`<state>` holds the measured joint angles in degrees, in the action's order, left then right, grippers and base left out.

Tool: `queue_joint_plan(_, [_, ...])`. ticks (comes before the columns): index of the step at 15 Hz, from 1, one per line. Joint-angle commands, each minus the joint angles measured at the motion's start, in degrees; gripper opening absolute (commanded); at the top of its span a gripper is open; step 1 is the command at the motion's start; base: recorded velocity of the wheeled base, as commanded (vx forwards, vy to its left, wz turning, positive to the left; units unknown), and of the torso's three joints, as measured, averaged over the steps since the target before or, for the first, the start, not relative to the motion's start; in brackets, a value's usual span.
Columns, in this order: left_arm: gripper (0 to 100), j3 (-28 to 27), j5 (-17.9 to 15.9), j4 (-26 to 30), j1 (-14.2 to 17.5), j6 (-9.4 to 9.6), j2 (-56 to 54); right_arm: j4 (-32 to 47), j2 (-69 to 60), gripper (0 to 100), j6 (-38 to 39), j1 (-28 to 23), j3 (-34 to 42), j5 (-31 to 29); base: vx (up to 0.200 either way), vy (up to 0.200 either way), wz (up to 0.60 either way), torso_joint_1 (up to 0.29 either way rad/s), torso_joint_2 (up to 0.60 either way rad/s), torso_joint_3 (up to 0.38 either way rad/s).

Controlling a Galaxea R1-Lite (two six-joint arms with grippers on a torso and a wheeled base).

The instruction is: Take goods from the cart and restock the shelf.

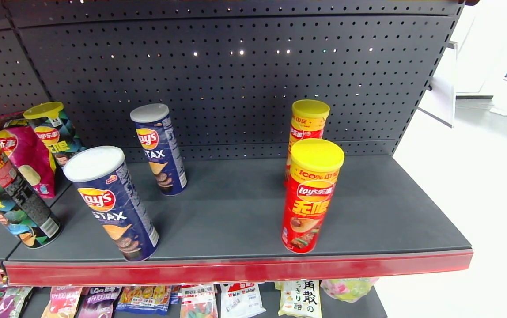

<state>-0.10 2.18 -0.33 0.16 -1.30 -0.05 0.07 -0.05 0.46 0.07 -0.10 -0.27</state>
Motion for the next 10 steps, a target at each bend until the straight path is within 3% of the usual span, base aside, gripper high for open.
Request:
queue_joint_plan(1, [100,0.01,0.02,-0.02,0.02,-0.01,0.05,0.01,0.05,100,-0.02,0.01,0.01,0.0,0.0,0.0,0.0,0.0,0.0,0.0])
queue_joint_plan(2, [100,0.01,0.02,-0.02,0.02,-0.01,0.05,0.01,0.05,100,-0.02,0.01,0.01,-0.08,0.0,0.0,0.0,0.0,0.0,0.0])
queue_joint_plan(5, [100,0.01,0.02,-0.02,0.02,-0.1,0.05,0.01,0.05,100,-0.02,0.01,0.01,-0.08,-0.2,0.0,0.0,0.012,0.01,0.001])
queue_joint_plan(9, [100,0.01,0.02,-0.02,0.02,-0.01,0.05,0.01,0.05,100,0.06,0.01,0.01,-0.08,0.0,0.0,0.0,0.0,0.0,0.0])
queue_joint_plan(10, [100,0.01,0.02,-0.02,0.02,-0.01,0.05,0.01,0.05,100,0.06,0.01,0.01,-0.08,0.0,0.2,0.0,0.022,0.02,0.012])
